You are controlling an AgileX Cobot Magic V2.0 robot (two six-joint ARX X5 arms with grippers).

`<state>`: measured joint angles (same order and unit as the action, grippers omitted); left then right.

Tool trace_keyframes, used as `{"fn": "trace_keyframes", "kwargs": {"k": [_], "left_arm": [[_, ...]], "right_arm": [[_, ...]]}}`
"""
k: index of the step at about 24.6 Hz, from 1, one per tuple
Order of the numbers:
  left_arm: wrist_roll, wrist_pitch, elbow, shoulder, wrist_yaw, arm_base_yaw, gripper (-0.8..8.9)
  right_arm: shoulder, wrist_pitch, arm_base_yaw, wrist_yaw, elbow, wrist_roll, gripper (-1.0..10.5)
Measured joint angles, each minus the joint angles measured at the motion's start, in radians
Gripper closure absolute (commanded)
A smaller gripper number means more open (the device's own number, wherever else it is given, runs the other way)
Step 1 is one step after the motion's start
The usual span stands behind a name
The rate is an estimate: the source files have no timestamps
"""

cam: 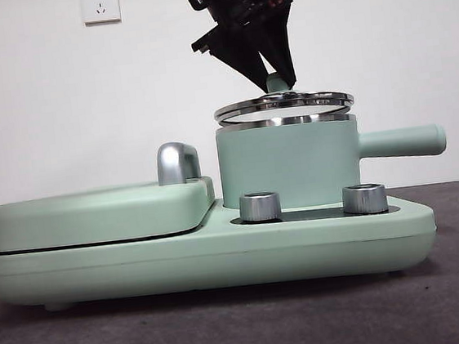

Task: Put the buns in a small steamer

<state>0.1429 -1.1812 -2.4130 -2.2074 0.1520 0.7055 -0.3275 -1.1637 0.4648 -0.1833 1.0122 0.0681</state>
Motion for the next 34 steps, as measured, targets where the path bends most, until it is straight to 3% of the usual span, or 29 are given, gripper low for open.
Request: {"fn": "trace_keyframes", "kwargs": {"k": [18, 23, 28, 34], "left_arm": [[0.029, -0.016, -0.002, -0.023, -0.011, 0.011, 7.99], [0.015, -0.008, -0.002, -0.026, -0.007, 0.019, 4.01], [-0.023, -0.059, -0.002, -0.008, -0.001, 0.03, 3.71], [-0.12, -0.235, -0.004, 0.203, 0.004, 0.029, 3.72]], "right_arm": [[0.0, 0.0, 0.0, 0.0, 0.0, 0.0, 5.5], [0.0, 0.0, 0.0, 0.0, 0.0, 0.0, 5.5], [0.0, -0.001, 0.0, 0.0, 0.0, 0.0, 5.5], [0.0, -0.001, 0.0, -0.001, 0.0, 0.0, 5.5]]}}
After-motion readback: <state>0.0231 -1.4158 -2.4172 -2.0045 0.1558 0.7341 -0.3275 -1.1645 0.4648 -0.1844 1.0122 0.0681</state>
